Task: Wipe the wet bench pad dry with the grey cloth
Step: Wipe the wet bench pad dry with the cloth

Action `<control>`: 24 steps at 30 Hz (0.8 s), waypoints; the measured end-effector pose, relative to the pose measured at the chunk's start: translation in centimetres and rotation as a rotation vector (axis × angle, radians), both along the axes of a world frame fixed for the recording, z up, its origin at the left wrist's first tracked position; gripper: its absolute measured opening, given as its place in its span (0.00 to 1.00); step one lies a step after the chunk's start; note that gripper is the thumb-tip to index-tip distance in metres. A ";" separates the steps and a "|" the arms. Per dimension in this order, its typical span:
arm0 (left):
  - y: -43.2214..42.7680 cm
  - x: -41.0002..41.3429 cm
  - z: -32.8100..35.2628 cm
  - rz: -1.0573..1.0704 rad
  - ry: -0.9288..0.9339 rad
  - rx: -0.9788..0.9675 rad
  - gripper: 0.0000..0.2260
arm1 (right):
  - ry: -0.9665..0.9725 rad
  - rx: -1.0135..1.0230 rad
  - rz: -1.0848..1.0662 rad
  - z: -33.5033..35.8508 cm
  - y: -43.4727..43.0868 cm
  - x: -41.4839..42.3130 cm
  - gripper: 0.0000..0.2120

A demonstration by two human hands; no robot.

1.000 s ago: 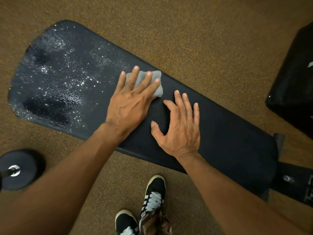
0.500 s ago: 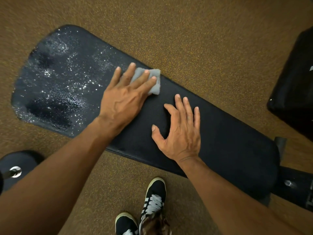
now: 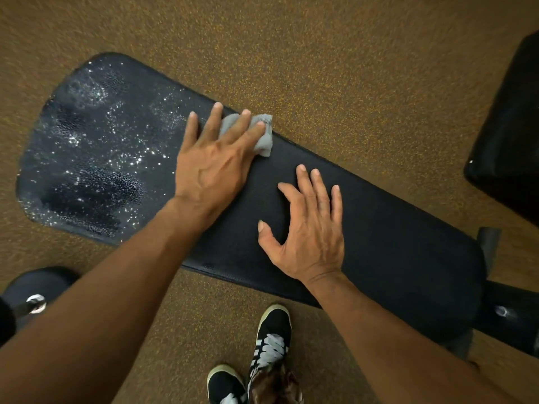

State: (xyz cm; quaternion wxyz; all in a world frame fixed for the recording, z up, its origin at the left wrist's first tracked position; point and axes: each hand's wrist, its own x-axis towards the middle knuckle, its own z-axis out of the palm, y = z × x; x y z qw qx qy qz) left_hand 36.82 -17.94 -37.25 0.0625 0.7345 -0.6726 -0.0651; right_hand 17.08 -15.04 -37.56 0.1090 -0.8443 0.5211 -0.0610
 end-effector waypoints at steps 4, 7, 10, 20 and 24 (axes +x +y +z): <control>-2.0 -2.8 0.1 0.061 0.105 0.037 0.18 | 0.003 -0.001 0.006 0.0 -0.1 0.0 0.33; -0.7 -2.0 0.0 -0.083 0.093 -0.007 0.18 | 0.006 0.002 0.006 0.0 0.0 0.0 0.33; 0.8 0.6 0.2 -0.215 -0.045 -0.028 0.19 | -0.004 0.004 0.004 0.1 -0.1 0.0 0.33; -0.4 -2.7 -0.3 -0.169 0.058 -0.072 0.18 | -0.008 0.004 0.007 0.0 -0.1 0.0 0.33; 1.9 -0.2 0.0 -0.272 -0.068 -0.054 0.19 | -0.003 0.002 0.009 0.1 -0.1 -0.1 0.33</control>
